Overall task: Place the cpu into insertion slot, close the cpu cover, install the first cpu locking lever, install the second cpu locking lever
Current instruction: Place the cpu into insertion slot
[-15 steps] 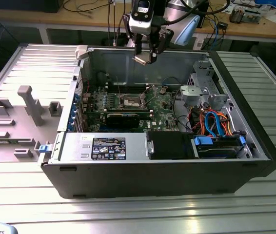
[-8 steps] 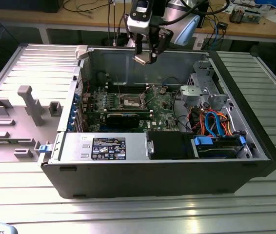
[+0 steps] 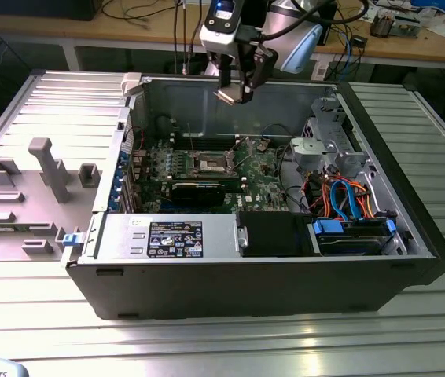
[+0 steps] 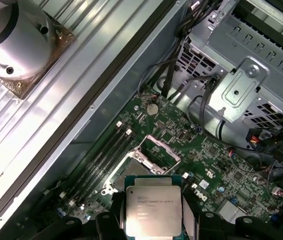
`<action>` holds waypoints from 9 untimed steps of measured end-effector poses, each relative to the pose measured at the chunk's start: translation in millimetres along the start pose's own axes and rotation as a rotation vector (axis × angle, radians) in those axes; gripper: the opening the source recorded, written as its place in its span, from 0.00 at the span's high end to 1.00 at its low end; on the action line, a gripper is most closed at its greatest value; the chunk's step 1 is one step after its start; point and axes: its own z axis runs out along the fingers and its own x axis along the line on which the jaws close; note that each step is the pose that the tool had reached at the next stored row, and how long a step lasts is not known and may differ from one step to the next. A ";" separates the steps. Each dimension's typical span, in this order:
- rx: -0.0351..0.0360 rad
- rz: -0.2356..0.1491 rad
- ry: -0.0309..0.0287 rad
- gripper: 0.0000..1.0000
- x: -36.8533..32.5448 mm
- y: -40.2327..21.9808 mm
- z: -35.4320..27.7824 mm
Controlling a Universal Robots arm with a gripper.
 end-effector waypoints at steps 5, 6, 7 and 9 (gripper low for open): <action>-0.0007 0.035 -0.0030 0.46 0.0 0.0 0.0; -0.0007 0.035 -0.0030 0.46 0.0 0.0 0.0; -0.0007 0.035 -0.0031 0.46 0.0 0.0 0.0; -0.0007 0.036 -0.0031 0.46 0.0 0.0 0.0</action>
